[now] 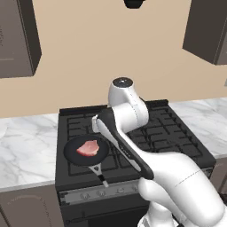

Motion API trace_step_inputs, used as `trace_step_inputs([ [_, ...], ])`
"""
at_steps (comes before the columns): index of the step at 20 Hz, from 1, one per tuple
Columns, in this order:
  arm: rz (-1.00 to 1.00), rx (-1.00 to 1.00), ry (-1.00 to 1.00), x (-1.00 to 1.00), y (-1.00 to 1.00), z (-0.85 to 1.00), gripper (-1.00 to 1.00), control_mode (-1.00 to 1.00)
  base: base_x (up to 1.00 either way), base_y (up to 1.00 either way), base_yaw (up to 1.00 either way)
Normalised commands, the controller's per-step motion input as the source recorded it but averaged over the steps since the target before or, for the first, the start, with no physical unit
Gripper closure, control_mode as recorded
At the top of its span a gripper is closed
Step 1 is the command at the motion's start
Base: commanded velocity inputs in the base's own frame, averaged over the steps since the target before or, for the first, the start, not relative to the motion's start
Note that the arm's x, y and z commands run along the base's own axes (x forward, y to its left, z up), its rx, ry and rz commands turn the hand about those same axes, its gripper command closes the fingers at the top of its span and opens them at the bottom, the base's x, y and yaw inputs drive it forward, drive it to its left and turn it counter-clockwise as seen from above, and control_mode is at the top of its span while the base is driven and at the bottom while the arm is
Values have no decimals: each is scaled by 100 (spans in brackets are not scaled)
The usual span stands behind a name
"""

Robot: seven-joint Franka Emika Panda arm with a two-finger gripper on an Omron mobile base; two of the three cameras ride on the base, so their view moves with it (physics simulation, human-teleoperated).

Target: Pick up the pan with the steak in it and place it on the dining table. Then place the steak on the plate.

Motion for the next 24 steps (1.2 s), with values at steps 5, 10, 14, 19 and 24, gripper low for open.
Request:
trace_step_inputs([
  [5,0,-3,1,-6,57,-14,-100,-100,0,0,0],
  [10,0,0,0,0,4,0,-100,-100,0,0,0],
  [14,0,0,0,-5,23,-30,-100,-100,0,0,0],
  [19,0,1,1,-7,31,-56,-100,-100,0,0,0],
  [24,0,6,0,-9,15,-53,-100,-100,0,0,0],
])
